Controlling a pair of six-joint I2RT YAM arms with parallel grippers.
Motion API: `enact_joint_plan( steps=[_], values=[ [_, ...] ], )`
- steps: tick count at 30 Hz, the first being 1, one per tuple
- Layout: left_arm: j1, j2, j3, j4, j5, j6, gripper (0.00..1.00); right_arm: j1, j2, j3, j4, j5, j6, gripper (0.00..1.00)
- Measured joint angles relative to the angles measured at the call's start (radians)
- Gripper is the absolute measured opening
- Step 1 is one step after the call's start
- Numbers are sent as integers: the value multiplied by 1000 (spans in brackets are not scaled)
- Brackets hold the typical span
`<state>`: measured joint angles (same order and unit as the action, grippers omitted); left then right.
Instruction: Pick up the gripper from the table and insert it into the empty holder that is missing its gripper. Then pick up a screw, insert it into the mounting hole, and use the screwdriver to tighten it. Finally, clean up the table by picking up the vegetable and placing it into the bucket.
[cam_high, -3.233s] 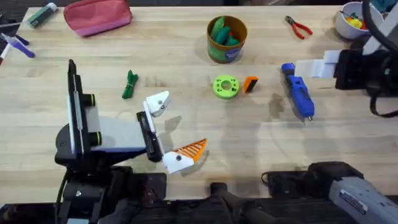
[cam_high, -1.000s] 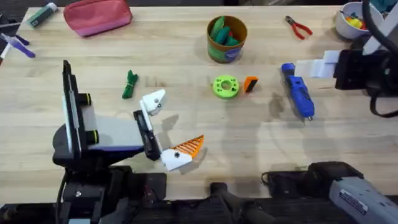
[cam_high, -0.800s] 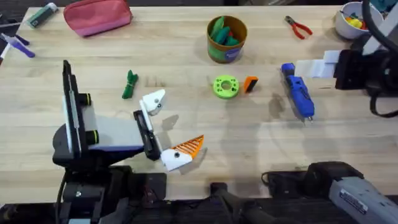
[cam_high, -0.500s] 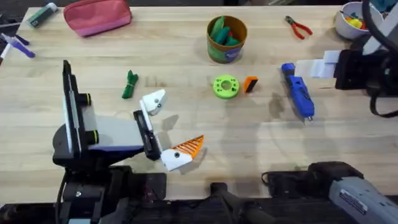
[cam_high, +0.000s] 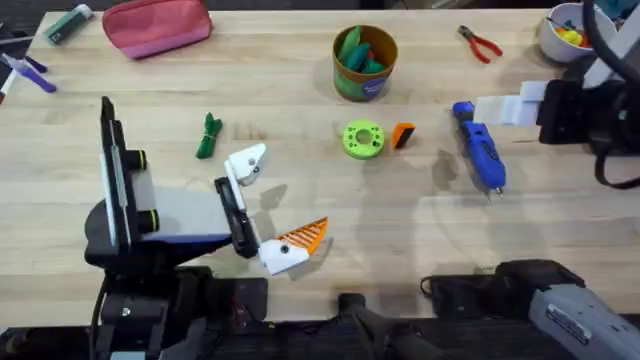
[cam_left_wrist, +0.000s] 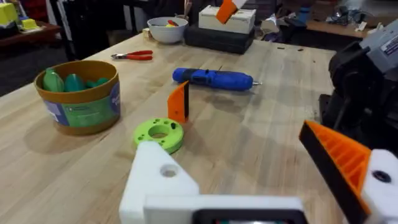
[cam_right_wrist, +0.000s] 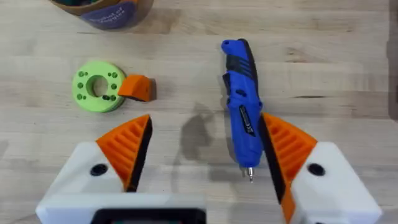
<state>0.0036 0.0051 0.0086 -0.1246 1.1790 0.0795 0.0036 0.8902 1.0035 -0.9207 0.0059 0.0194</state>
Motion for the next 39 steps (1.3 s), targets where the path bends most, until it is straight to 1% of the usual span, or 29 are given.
enact_joint_plan(
  steps=[9, 15, 18, 23, 29, 31, 34, 39],
  values=[
    [0, 0, 0, 0, 0, 0, 986, 0, 0, 0, 0, 0, 3, 994],
    [0, 0, 0, 0, 0, 0, 986, 10, 13, 13, -32, 0, 46, 994],
    [0, 0, 0, 0, 0, 0, 986, 51, 67, 64, -100, 0, 72, 994],
    [0, 0, 0, 0, 0, 0, 986, 155, 216, 193, -206, 0, 119, 994],
    [0, 0, 0, 0, 0, 0, 985, 259, 396, 332, -250, 0, 243, 994],
    [0, 0, 0, 0, 0, 0, 985, 285, 438, 357, -251, 0, 290, 994],
    [0, 0, 0, 0, 0, 0, 985, 313, 475, 364, -250, -1, 328, 994],
    [0, 0, 0, 0, 0, 0, 985, 343, 531, 365, -281, -12, 343, 994]
  ],
)
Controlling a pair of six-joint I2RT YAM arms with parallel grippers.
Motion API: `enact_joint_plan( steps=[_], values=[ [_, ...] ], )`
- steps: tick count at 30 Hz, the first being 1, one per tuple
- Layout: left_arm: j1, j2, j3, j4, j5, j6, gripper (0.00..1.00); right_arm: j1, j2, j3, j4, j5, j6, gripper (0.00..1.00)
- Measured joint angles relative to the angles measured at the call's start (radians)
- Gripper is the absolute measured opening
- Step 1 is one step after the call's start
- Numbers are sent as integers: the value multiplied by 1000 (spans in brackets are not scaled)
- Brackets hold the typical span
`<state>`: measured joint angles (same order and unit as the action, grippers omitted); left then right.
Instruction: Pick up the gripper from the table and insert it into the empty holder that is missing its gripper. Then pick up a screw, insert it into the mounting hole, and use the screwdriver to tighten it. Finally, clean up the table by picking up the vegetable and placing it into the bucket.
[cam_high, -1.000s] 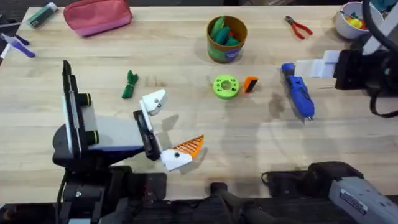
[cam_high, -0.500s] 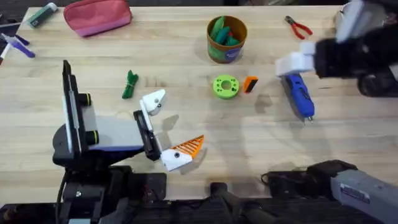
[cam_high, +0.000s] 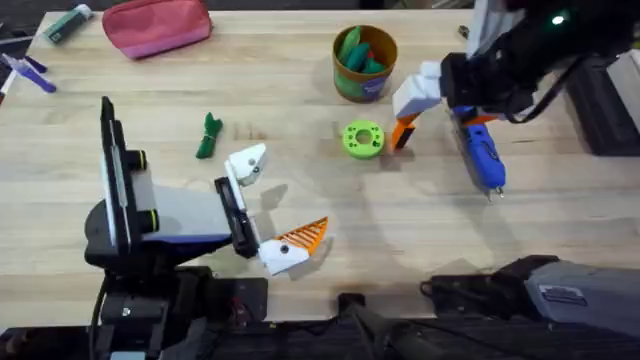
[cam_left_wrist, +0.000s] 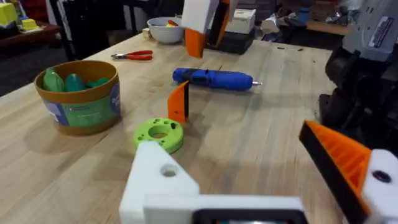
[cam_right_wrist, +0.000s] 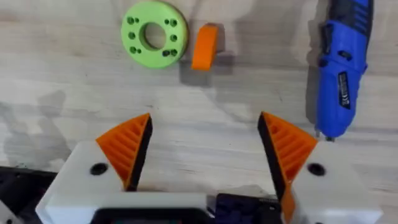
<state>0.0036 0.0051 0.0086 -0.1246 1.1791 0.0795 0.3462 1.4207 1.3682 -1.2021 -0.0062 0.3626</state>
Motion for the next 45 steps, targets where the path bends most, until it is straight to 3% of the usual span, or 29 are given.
enact_joint_plan(
  steps=[14, 33, 45],
  values=[
    [0, 0, 0, 0, 0, 0, 986, 29, 137, 0, 54, -11, 1, 991],
    [0, 0, 0, 0, 0, 0, 985, 31, 185, -40, 164, 86, -27, 978],
    [0, 0, 0, 0, 0, 0, 986, 31, 231, -41, 157, 87, -14, 971]
  ],
)
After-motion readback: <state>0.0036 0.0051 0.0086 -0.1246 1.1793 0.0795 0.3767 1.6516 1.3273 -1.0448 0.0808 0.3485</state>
